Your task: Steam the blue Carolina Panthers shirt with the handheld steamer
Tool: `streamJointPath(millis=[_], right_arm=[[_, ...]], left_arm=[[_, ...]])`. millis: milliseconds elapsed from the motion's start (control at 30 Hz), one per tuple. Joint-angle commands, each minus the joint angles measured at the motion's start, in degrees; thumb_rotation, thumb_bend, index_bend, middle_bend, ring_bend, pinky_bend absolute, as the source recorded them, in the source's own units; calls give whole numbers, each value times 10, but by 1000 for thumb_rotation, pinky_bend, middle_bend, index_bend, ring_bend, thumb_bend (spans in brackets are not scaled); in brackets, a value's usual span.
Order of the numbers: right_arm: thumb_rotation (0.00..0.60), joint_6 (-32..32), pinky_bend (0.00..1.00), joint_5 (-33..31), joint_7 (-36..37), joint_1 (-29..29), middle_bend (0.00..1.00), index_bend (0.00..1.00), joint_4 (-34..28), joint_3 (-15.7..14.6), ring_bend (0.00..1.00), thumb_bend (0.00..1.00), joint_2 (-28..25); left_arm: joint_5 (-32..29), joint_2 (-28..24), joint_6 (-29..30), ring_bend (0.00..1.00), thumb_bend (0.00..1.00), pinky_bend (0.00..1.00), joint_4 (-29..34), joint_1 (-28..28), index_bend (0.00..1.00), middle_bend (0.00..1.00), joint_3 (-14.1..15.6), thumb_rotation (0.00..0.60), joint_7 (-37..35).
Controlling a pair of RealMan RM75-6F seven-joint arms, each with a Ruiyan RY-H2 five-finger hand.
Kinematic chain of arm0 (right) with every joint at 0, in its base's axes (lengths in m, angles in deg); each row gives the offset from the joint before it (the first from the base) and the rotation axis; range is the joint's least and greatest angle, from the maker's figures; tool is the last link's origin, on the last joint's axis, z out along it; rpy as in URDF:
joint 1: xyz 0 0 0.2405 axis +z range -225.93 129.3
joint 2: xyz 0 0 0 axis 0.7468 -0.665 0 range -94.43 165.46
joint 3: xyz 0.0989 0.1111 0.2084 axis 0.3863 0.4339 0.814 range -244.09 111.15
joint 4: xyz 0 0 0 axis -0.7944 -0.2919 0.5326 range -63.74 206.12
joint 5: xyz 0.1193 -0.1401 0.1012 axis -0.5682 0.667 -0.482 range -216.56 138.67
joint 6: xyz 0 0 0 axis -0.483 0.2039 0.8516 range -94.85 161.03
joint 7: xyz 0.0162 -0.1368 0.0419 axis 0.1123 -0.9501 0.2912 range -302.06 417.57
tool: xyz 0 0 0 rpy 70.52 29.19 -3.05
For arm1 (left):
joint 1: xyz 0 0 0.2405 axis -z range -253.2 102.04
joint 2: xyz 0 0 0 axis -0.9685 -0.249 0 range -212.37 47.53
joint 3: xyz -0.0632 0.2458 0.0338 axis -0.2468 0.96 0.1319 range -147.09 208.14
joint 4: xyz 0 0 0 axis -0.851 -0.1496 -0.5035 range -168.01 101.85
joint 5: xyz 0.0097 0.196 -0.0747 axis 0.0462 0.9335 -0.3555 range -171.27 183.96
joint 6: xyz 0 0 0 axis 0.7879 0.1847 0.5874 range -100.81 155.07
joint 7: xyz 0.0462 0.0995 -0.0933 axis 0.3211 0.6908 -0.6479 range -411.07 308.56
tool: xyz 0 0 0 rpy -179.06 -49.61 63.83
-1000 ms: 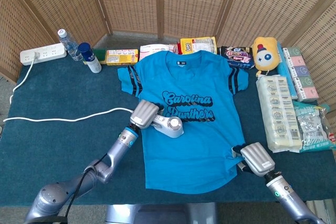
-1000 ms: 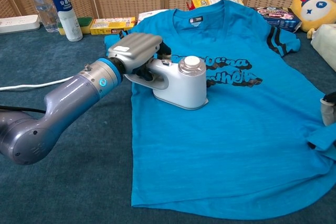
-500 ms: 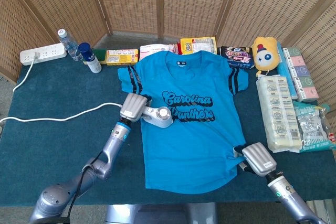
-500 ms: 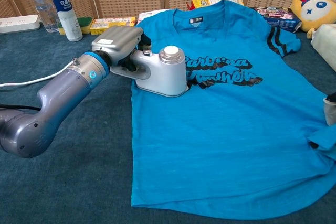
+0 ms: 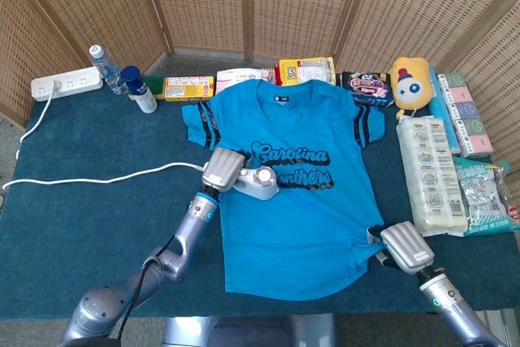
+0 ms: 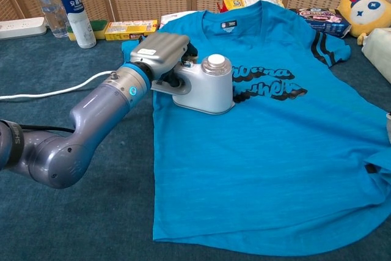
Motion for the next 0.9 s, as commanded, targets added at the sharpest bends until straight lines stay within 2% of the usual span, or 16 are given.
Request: streamJointPath(millis=[33,500,667,900], right_arm=[[600,0,720,-1,0,-1,573,629,0,0,606,575,-1],[600,-1,722,-3,3,-2,573,629,1,2,607,575,-2],[600,-2,722,-3,2,-2,573,629,0,3,608,575,-1],[600,-5,723,0,-2,1,573,629,-2,4,609,575,4]], left_arm=[[2,6,3,679,386,738,0,9,685,768,-1,600,-3],[9,15,1,679,386,738,33,35,685,768,15,600,3],[19,15,7,679,386,738,45,31,685,768,31,600,-4],[55,7,35,679,386,738,73,8,685,768,68,600,-31]])
